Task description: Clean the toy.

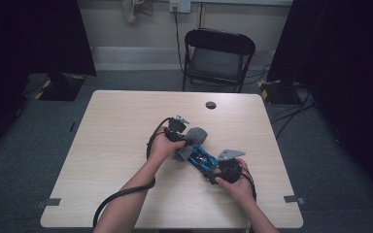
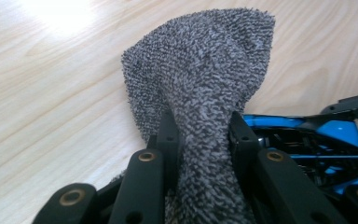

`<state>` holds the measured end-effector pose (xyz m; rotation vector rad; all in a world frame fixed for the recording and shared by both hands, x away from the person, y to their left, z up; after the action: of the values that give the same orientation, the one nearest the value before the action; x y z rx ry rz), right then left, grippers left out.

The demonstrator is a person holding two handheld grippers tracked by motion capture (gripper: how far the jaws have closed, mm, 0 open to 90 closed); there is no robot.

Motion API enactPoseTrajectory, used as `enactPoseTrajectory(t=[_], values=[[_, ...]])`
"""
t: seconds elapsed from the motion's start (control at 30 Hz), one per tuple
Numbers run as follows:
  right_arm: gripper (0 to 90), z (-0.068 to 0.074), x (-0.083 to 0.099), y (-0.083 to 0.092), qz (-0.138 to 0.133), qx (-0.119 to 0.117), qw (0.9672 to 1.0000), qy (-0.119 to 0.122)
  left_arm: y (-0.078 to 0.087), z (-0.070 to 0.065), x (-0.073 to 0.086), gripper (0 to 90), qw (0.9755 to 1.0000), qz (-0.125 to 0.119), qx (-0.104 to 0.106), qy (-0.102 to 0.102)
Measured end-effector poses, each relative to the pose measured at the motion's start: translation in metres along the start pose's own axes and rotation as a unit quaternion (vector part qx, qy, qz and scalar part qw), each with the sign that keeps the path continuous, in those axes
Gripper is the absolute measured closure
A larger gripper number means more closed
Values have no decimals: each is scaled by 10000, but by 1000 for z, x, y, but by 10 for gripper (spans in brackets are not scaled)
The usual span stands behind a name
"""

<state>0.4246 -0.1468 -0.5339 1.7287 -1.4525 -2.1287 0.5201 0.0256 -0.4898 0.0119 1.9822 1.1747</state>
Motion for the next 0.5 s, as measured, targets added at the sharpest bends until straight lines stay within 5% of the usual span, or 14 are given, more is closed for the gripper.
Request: enactPoseTrajectory(t=[0.23,0.5], values=[[252,0,0,0,3,-1,10000,-2,2,17,6,720,9996,29,-171,208],[253,0,1,1,4,0,10000,-6,7,18,6,720,9996,1,-133,256]])
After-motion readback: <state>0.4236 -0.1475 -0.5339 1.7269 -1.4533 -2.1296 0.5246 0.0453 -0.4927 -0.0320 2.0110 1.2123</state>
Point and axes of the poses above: each handheld gripper's, and its own axes: y roughly backward along the jaws, x roughly out of its underside, z roughly to its left, the point moved 5 cm from there along -y, roughly forward along the jaws, and after that the axes turned 6 degrees about y, right-handed, at the moved point
